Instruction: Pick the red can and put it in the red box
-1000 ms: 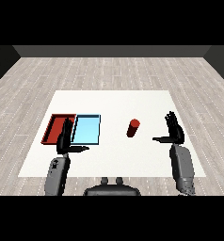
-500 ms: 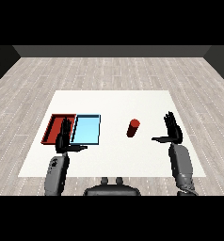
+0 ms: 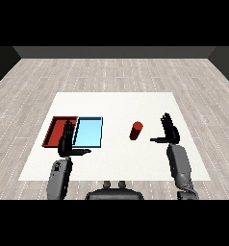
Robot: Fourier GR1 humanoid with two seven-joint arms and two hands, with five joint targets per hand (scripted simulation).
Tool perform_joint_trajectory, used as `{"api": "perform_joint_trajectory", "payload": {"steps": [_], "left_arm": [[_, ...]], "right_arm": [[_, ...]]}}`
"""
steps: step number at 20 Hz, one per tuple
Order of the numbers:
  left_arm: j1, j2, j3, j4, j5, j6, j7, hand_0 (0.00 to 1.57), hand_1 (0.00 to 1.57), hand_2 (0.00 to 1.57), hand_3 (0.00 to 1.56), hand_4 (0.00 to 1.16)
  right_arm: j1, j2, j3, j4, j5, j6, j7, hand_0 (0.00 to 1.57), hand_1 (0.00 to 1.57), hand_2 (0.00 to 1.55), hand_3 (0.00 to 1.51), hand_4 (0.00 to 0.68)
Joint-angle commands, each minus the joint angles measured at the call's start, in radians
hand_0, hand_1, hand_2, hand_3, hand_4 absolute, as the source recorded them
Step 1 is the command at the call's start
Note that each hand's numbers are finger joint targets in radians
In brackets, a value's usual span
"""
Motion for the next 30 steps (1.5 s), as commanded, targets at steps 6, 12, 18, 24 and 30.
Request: {"api": "perform_joint_trajectory", "payload": {"steps": [6, 12, 18, 24, 30], "left_arm": [[0.056, 0.005, -0.003, -0.067, 0.032, -0.035, 0.013, 0.00, 0.00, 0.00, 0.00, 0.00], [0.042, 0.020, 0.034, -0.014, 0.034, -0.037, -0.027, 0.00, 0.00, 0.00, 0.00, 0.00], [0.015, -0.030, -0.006, -0.055, 0.009, 0.032, 0.049, 0.00, 0.00, 0.00, 0.00, 0.00], [0.066, 0.007, 0.023, -0.048, 0.058, -0.045, -0.004, 0.00, 0.00, 0.00, 0.00, 0.00], [0.054, 0.002, 0.006, -0.048, 0.013, -0.016, -0.002, 0.00, 0.00, 0.00, 0.00, 0.00]], "right_arm": [[-0.111, 0.056, 0.041, 0.174, 0.041, -0.036, -0.047, 0.00, 0.00, 0.00, 0.00, 0.000], [-0.187, 0.069, 0.026, 0.353, 0.028, -0.001, -0.102, 0.00, 0.00, 0.00, 0.00, 0.000], [-0.165, 0.119, 0.038, 0.384, 0.026, -0.011, -0.153, 0.00, 0.00, 0.00, 0.00, 0.000], [-0.242, 0.113, 0.030, 0.507, 0.026, 0.004, -0.171, 0.00, 0.00, 0.00, 0.00, 0.000], [-0.309, 0.113, 0.017, 0.606, 0.031, -0.016, -0.189, 0.00, 0.00, 0.00, 0.00, 0.000]]}}
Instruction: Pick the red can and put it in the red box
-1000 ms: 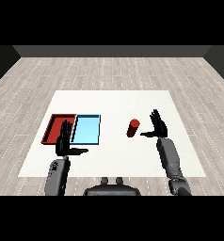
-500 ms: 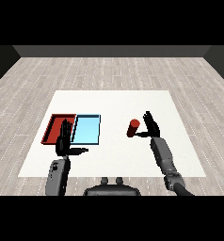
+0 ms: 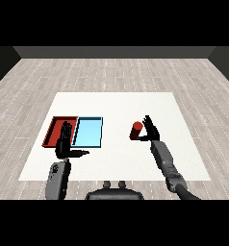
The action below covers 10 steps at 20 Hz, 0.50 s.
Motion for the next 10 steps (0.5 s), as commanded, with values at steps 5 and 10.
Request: {"api": "perform_joint_trajectory", "payload": {"steps": [5, 10], "left_arm": [[0.024, -0.026, -0.024, -0.008, -0.033, 0.027, -0.029, 0.00, 0.00, 0.00, 0.00, 0.00], [-0.023, -0.028, -0.028, 0.000, -0.034, 0.038, 0.021, 0.00, 0.00, 0.00, 0.00, 0.00]], "right_arm": [[-0.090, -0.026, -0.024, 0.162, -0.003, 0.046, -0.050, 0.00, 0.00, 0.00, 0.00, 0.000], [-0.088, 0.023, -0.014, 0.146, -0.011, 0.042, -0.041, 0.00, 0.00, 0.00, 0.00, 0.000]]}}
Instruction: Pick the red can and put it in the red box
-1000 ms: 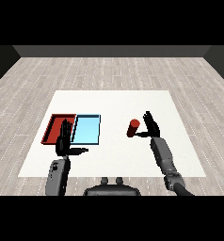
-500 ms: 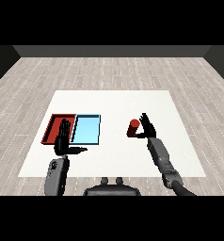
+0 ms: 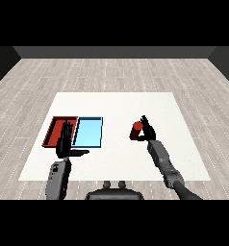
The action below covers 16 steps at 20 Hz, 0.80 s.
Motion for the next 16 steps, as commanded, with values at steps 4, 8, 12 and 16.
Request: {"api": "perform_joint_trajectory", "payload": {"steps": [4, 8, 12, 16], "left_arm": [[-0.034, 0.014, 0.025, 0.015, 0.017, -0.005, 0.010, 0.00, 0.00, 0.00, 0.00, 0.00], [-0.019, 0.009, 0.018, 0.025, 0.022, -0.016, 0.002, 0.00, 0.00, 0.00, 0.00, 0.00], [-0.020, -0.005, 0.005, 0.012, 0.002, 0.006, -0.004, 0.00, 0.00, 0.00, 0.00, 0.00], [0.100, -0.009, -0.018, -0.105, 0.000, 0.001, 0.006, 0.00, 0.00, 0.00, 0.00, 0.00]], "right_arm": [[-0.008, -0.001, 0.006, 0.050, 0.019, 0.001, -0.060, 0.00, 0.00, 0.00, 0.00, 0.000], [-0.056, -0.002, -0.002, 0.071, 0.002, 0.034, -0.006, 0.00, 0.00, 0.00, 0.00, 0.000], [-0.124, 0.025, -0.013, 0.042, -0.015, -0.035, 0.073, 0.00, 0.00, 0.00, 0.00, 0.000], [-0.125, 0.042, -0.014, 0.124, 0.004, -0.048, 0.019, 0.00, 0.00, 0.00, 0.00, 0.000]]}}
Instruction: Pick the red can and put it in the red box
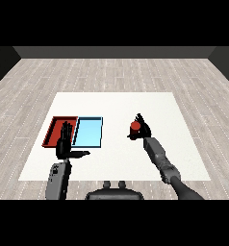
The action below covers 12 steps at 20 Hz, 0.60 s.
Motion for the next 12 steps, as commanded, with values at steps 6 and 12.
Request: {"api": "perform_joint_trajectory", "payload": {"steps": [6, 12], "left_arm": [[-0.008, 0.010, 0.001, 0.005, -0.003, -0.005, 0.014, 0.00, 0.00, 0.00, 0.00, 0.00], [-0.029, -0.014, -0.015, 0.029, -0.030, 0.028, -0.003, 0.00, 0.00, 0.00, 0.00, 0.00]], "right_arm": [[-0.067, -0.001, -0.003, 0.095, 0.032, -0.090, 0.010, 0.00, 0.00, 0.00, 0.00, 0.000], [-0.065, 0.013, -0.017, 0.103, 0.037, -0.274, 0.014, 1.46, 1.46, 1.46, 1.42, 0.611]]}}
